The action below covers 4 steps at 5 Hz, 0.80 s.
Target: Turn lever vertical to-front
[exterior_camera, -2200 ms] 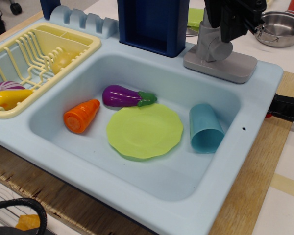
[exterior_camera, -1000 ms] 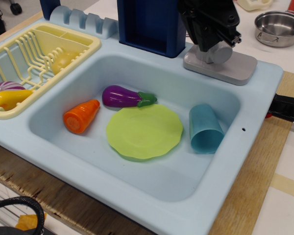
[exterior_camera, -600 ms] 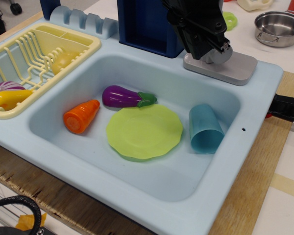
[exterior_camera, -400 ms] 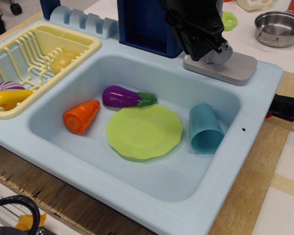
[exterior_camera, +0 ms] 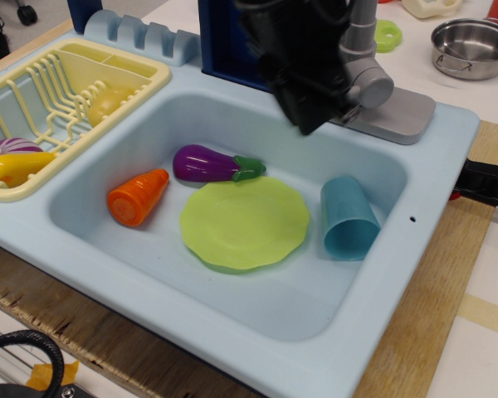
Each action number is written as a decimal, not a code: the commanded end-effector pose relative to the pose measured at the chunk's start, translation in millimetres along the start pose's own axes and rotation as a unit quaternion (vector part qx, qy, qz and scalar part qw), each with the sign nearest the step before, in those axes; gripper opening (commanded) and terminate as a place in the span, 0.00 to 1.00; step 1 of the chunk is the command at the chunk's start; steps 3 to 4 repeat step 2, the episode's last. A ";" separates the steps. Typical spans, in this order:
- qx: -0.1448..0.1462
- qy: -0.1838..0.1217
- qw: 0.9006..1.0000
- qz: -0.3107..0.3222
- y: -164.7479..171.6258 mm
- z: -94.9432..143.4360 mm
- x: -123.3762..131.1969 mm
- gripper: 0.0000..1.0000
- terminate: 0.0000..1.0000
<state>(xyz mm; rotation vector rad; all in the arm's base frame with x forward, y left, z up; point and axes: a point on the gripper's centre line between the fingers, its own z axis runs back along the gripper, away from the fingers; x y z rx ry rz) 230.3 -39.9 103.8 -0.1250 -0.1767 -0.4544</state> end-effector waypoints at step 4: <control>0.002 -0.014 1.000 0.002 4.9 3.8 2.1 1.00 1.00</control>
